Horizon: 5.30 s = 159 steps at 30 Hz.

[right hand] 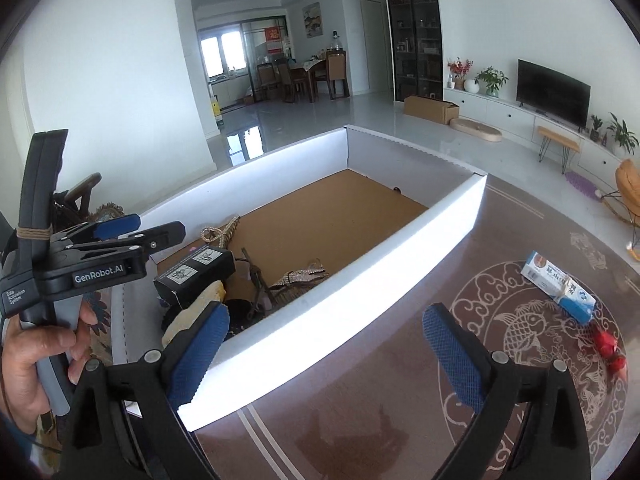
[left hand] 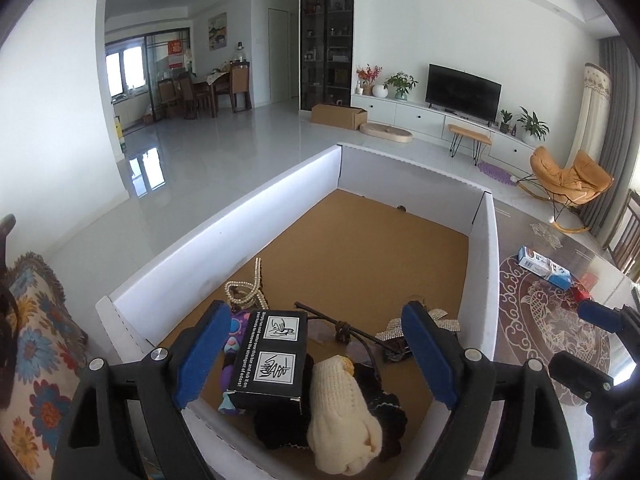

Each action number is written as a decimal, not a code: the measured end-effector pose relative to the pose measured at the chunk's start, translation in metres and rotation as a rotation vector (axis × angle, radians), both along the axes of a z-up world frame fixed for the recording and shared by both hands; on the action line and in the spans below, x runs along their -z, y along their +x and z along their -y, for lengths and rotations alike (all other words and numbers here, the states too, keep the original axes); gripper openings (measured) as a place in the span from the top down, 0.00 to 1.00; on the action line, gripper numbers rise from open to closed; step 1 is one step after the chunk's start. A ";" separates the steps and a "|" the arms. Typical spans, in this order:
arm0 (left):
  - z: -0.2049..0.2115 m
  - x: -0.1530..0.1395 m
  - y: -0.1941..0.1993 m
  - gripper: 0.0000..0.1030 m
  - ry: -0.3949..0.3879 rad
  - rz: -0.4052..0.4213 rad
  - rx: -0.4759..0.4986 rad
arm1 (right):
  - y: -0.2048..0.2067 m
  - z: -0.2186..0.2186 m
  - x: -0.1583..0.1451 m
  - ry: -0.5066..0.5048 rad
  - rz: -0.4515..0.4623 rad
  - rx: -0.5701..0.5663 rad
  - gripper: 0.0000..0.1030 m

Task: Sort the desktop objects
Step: 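Open both tools to drop the pouch and soap box into the box, then move both open tools back over the table, then lower the right tool onto the red wrapped candy and close it, then grasp the blue-white nail cream box with the left tool while the right tool lowers the candy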

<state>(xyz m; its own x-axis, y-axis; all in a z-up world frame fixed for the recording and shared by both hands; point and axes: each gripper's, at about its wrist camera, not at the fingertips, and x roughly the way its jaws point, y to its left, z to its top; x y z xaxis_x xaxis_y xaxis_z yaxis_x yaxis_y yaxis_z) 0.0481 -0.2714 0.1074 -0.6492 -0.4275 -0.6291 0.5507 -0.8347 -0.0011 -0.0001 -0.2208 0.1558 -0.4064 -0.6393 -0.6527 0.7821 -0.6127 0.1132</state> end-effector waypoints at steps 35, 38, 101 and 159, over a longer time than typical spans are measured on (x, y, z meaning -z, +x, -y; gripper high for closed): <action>-0.193 -0.015 -0.063 0.00 -0.027 0.009 0.417 | -0.038 -0.221 0.084 0.121 0.093 0.360 0.05; -0.213 0.032 -0.080 0.00 0.018 0.108 0.480 | -0.042 -0.252 0.102 0.166 0.111 0.418 0.05; -0.233 0.135 -0.122 0.00 0.076 0.259 0.515 | -0.245 -0.254 0.118 0.369 0.045 0.281 0.10; -0.244 0.124 -0.383 0.00 0.537 0.248 -0.214 | -0.094 -0.462 0.109 -0.005 0.191 0.682 0.08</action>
<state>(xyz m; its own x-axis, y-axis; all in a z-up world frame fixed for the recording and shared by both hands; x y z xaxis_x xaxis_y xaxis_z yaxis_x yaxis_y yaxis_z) -0.3347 -0.0276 -0.0170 -0.3915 -0.1140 -0.9131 0.7430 -0.6245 -0.2406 -0.0944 0.2416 0.0466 -0.5958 -0.2863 -0.7504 0.1901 -0.9580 0.2145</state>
